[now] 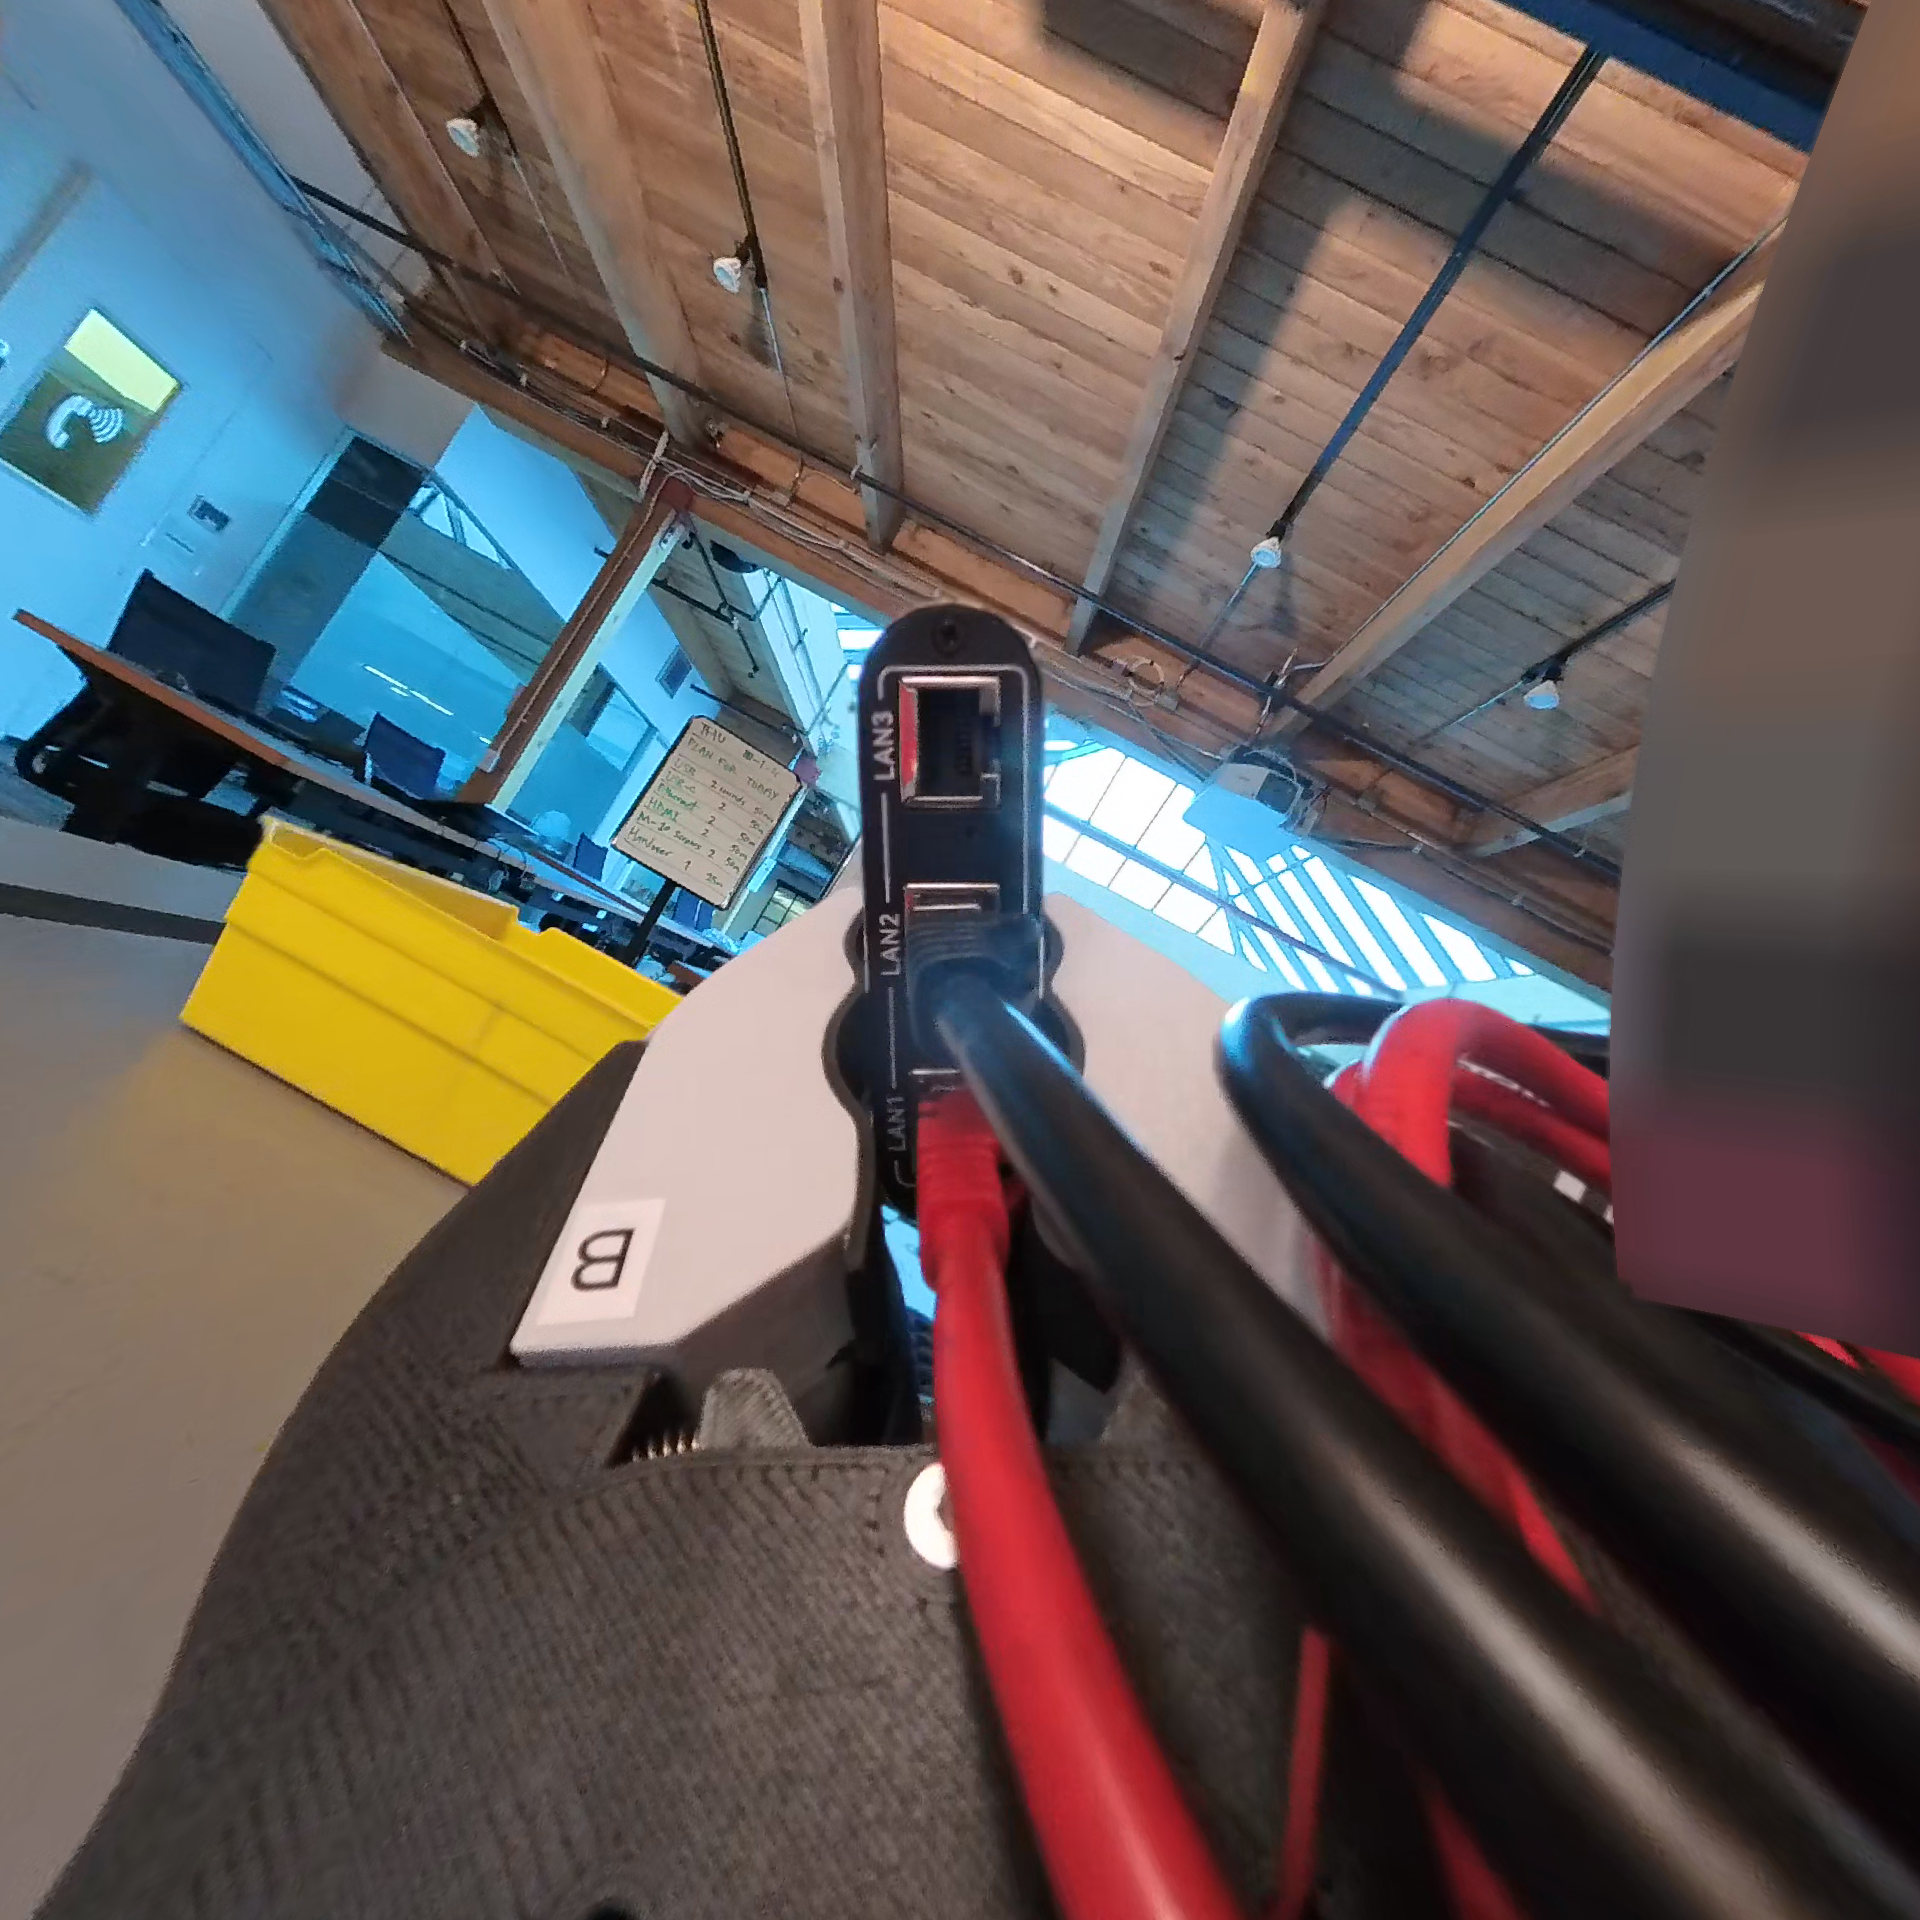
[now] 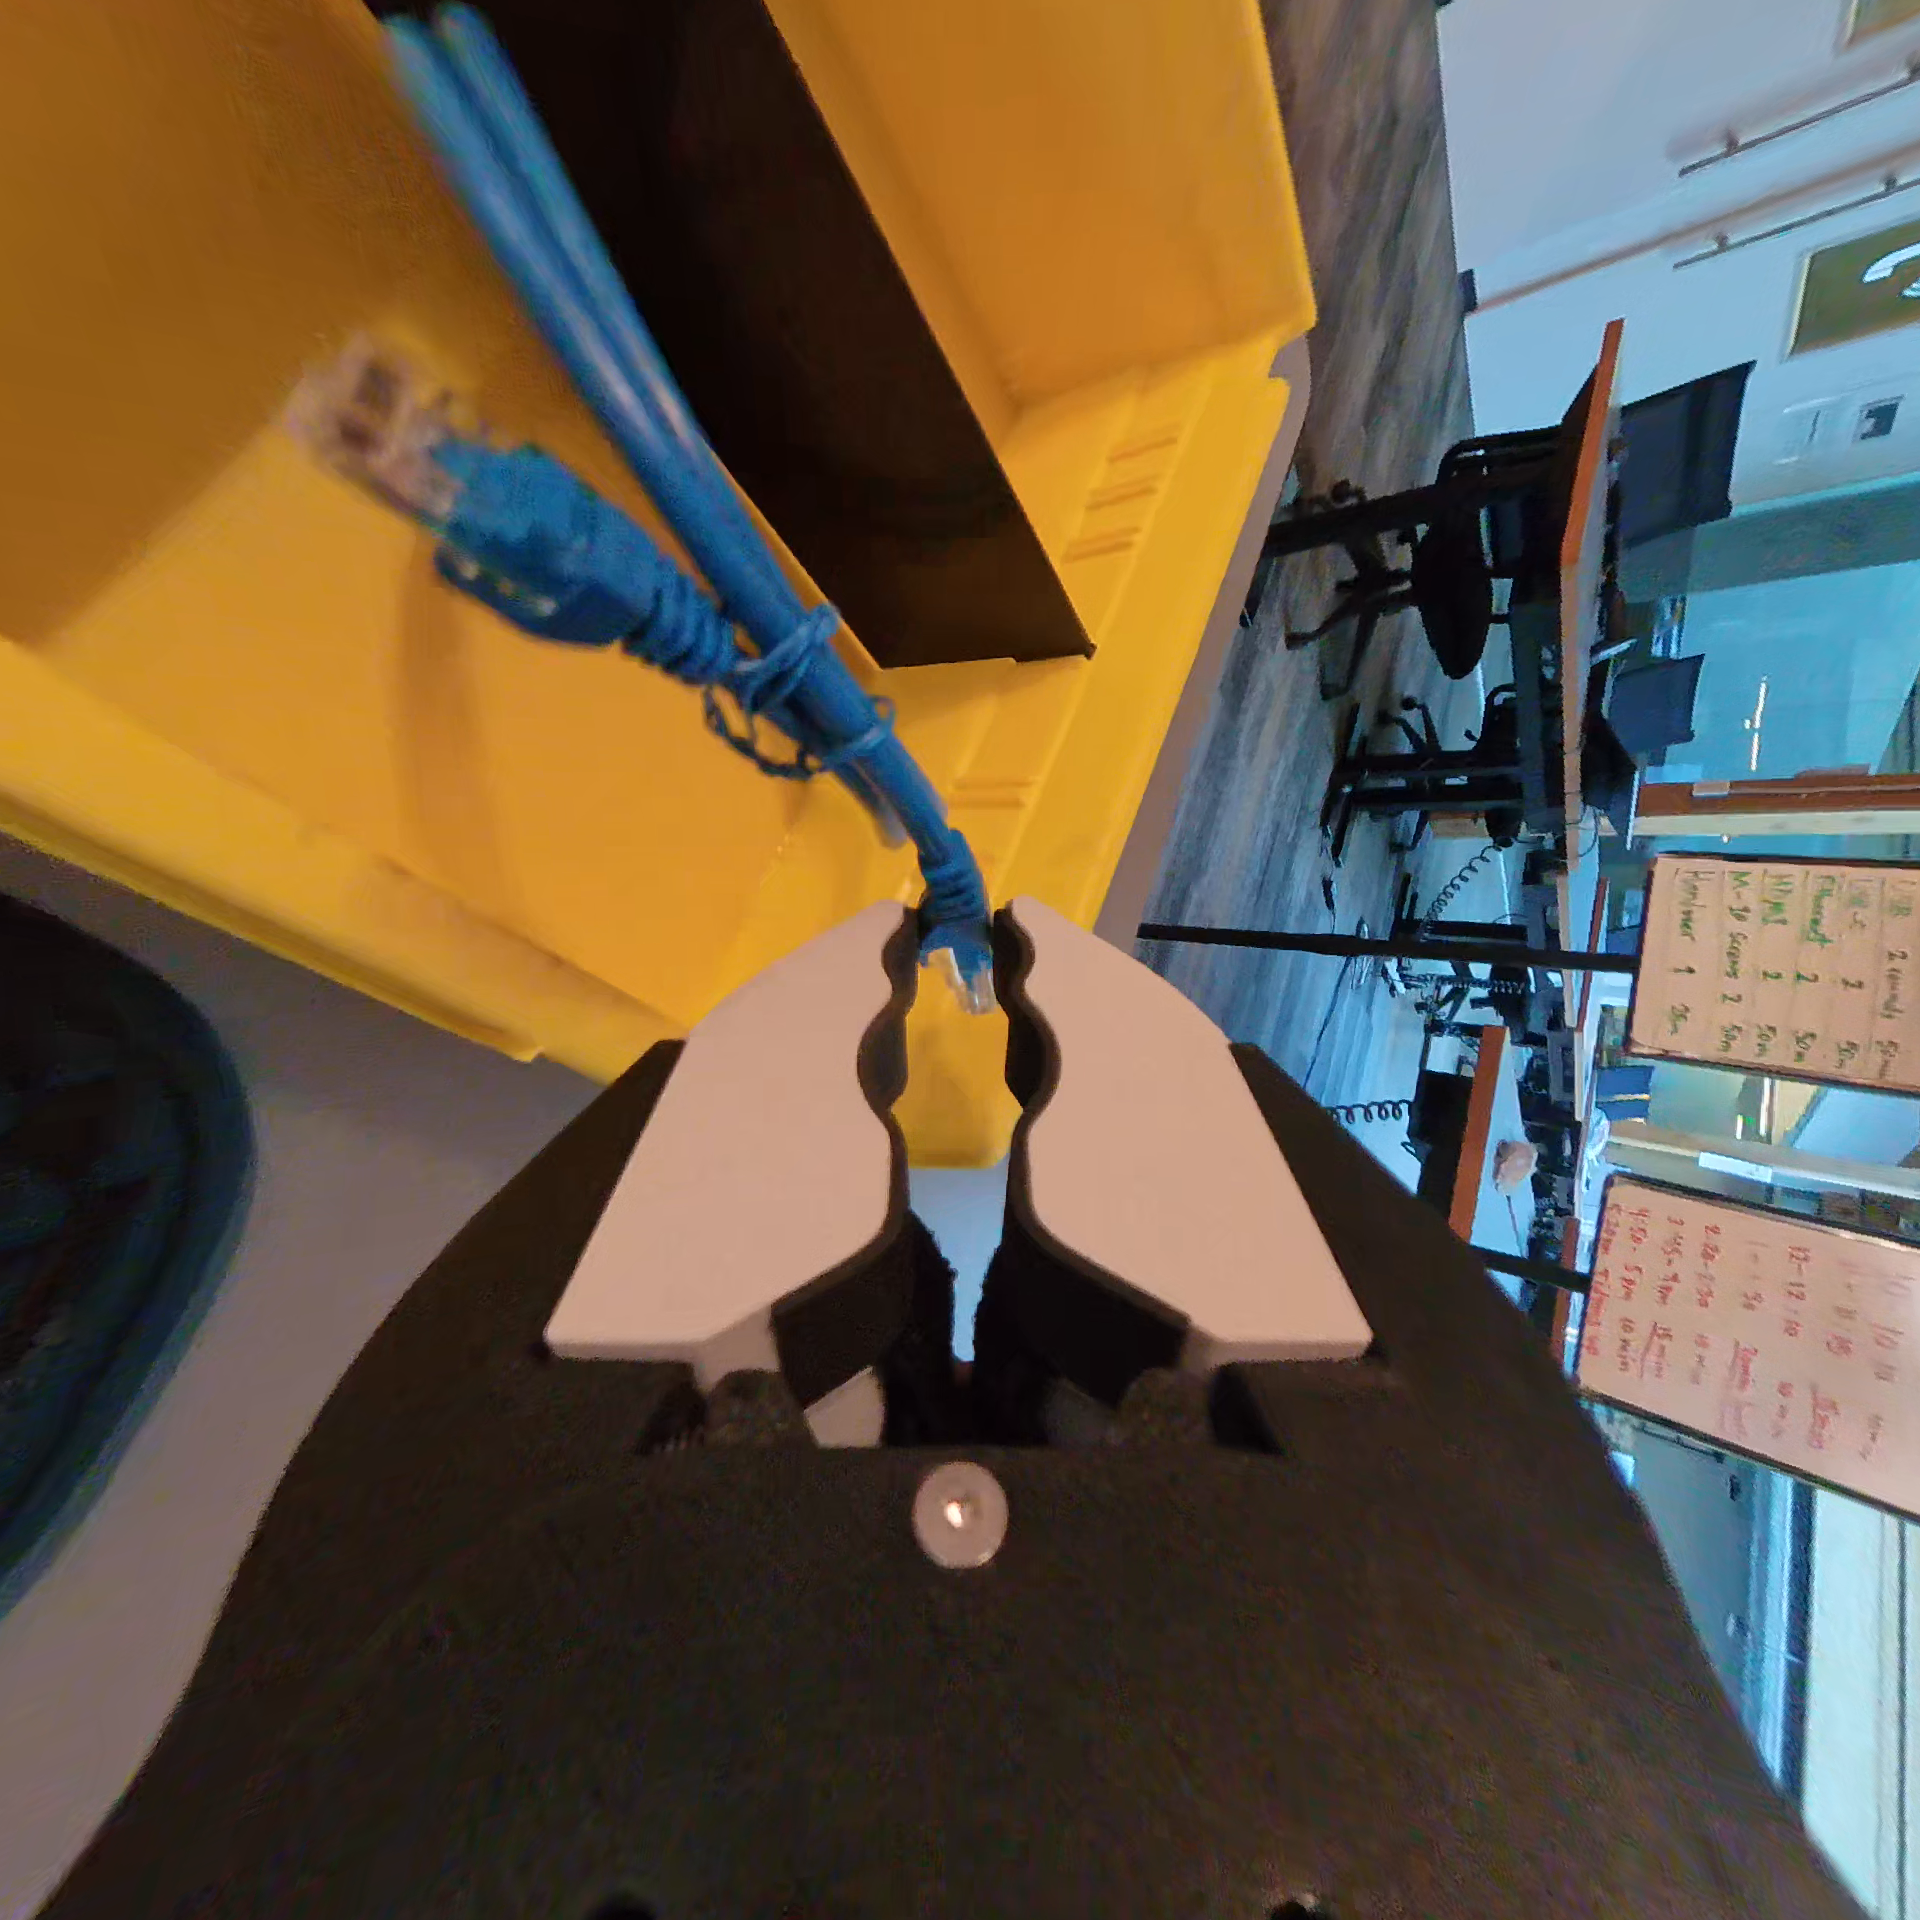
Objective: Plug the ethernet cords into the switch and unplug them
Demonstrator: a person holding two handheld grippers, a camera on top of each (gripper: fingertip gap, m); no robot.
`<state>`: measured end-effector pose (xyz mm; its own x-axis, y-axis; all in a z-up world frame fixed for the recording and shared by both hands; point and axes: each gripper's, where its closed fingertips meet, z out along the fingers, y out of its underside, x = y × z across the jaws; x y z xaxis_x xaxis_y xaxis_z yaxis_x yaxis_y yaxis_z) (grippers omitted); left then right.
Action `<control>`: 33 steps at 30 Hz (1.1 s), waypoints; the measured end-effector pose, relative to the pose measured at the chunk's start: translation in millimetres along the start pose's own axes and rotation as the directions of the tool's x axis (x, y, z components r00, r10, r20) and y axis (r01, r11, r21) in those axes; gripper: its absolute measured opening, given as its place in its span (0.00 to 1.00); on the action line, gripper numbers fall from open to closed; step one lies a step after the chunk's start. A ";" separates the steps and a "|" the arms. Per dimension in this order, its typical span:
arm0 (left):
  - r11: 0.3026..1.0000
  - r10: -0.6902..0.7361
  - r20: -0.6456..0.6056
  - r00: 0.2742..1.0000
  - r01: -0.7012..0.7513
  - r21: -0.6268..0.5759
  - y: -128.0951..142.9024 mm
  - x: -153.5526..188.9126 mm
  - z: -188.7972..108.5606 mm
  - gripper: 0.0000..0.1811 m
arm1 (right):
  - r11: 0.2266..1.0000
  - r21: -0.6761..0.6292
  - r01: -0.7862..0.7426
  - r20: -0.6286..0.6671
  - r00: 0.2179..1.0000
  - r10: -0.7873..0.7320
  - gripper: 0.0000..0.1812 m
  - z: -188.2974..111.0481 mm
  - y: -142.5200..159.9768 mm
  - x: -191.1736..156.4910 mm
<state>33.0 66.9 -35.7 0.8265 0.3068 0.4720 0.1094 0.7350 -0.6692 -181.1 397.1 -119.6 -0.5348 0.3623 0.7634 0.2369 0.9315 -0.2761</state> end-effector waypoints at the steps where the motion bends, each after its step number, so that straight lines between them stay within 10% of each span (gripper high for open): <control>1: 1.000 0.006 0.002 1.000 -0.006 -0.007 1.2 0.1 0.4 0.15 | 1.000 0.001 0.001 0.008 1.000 -0.001 0.07 3.4 0.0 -2.1; 16: 0.992 0.061 0.035 0.998 -0.056 -0.117 19.4 -2.7 4.8 0.14 | 0.877 0.306 -0.371 0.374 0.894 0.247 0.25 -37.9 -24.4 -14.6; 19: 0.990 0.053 0.049 0.997 -0.046 -0.130 21.2 -5.7 4.9 0.14 | 0.652 0.546 -0.526 0.336 0.851 0.404 0.23 -68.2 -46.9 33.9; 24: 0.967 0.153 0.059 0.986 -0.137 -0.214 33.6 -5.1 7.2 0.14 | -0.178 0.786 -0.592 0.587 0.624 0.516 0.25 -168.0 -60.6 105.9; 26: 0.944 0.210 0.047 0.976 -0.190 -0.271 43.0 -3.6 8.4 0.14 | -0.360 0.748 -0.558 0.663 0.598 0.451 0.29 -194.5 -57.7 113.0; 33: 0.843 0.305 -0.047 0.951 -0.292 -0.451 79.2 3.2 10.2 0.14 | -0.221 0.774 -0.594 0.630 0.758 0.168 0.45 -231.8 -108.9 61.4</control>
<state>38.6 132.3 -81.3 0.8456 0.4872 0.2182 0.0995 0.2578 -0.9611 -51.7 310.2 92.8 -0.8766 0.4522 0.1646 -0.3623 -0.3949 -0.8443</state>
